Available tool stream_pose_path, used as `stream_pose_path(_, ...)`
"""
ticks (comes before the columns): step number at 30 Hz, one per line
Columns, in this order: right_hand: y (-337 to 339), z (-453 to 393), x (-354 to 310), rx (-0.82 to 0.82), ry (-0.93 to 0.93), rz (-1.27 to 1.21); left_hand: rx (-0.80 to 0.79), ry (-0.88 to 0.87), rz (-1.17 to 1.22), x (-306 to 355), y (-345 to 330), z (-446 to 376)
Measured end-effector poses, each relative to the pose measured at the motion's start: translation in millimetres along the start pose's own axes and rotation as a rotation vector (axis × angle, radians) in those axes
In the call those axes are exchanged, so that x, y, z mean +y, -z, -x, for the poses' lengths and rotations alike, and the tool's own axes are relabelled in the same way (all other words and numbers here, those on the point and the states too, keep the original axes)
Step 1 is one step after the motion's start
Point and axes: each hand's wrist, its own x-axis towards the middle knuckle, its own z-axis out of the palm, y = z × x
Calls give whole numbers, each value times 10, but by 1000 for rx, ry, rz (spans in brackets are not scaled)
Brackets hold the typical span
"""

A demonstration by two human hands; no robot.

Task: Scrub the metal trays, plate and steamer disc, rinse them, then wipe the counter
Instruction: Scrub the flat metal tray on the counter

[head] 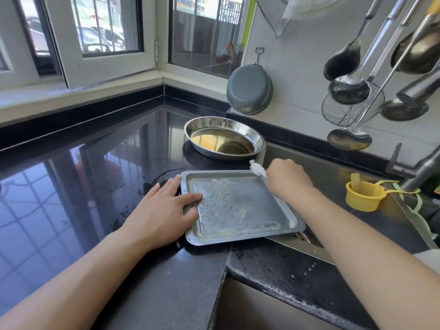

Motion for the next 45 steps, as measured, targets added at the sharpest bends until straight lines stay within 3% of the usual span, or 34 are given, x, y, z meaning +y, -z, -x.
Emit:
stream_pose_path(4, 26, -23, 308, 3, -68, 9, 1, 2, -8, -5, -4, -2)
stream_pose_path(17, 243, 630, 624, -132, -1, 272, 15, -4, -8, -7, -14, -8)
stream_pose_path(26, 91, 261, 98, 31, 150, 329, -14, 17, 6, 35, 12, -3)
stream_pose_path(33, 139, -189, 241, 139, 462, 667, 0, 42, 12, -21, 18, -29)
stream_pose_path(36, 334, -191, 301, 38, 547, 735, 2, 38, -12, -14, 14, -15)
stream_pose_path(45, 767, 383, 126, -466, 446, 757, 24, 12, -81, -14, 3, -8)
